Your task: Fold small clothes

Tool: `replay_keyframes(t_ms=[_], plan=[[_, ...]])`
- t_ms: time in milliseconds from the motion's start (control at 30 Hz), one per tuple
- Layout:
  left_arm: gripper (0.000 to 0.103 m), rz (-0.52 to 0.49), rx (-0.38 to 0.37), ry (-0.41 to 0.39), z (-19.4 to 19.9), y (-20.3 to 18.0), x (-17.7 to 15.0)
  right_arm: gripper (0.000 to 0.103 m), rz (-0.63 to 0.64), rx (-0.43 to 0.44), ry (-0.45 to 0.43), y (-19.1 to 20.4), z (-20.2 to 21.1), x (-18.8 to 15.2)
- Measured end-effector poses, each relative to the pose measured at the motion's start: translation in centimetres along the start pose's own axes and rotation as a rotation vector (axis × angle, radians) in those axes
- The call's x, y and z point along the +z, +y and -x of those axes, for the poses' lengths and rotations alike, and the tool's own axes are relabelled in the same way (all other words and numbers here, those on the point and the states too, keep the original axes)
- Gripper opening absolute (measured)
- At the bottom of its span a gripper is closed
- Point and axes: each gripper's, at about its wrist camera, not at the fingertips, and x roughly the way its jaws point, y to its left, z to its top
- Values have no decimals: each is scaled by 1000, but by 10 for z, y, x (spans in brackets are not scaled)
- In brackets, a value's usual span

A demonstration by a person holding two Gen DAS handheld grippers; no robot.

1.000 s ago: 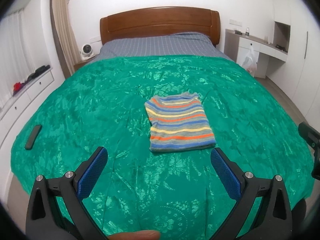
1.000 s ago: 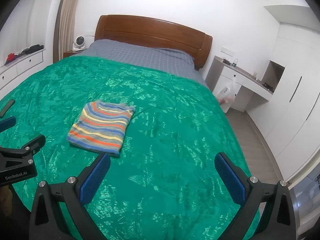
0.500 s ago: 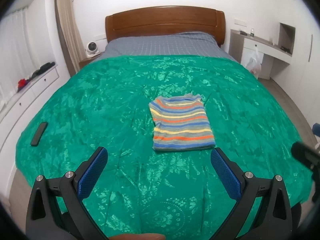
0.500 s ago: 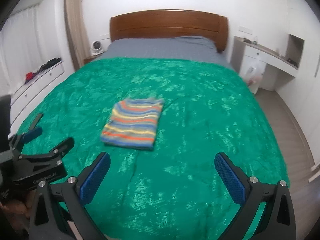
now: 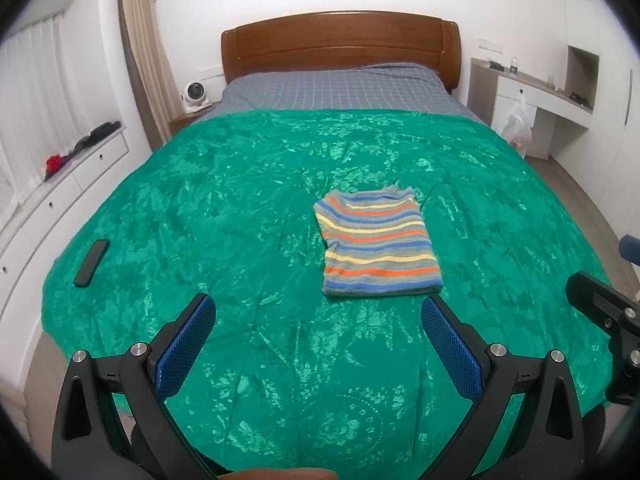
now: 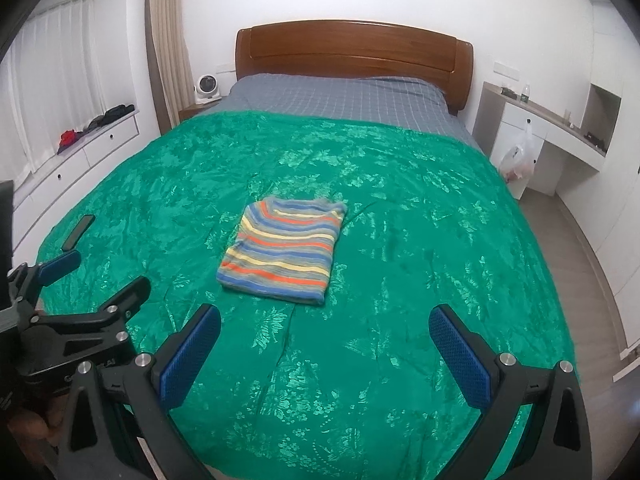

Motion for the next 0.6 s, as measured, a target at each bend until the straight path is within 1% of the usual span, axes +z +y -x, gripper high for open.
replay_keyframes(t_ms=[300, 600], plan=[[103, 3, 18, -1, 0, 1, -1, 103, 0, -10, 8, 1, -4, -1], [103, 7, 22, -11, 3, 2, 0, 103, 5, 4, 0, 4, -5, -3]])
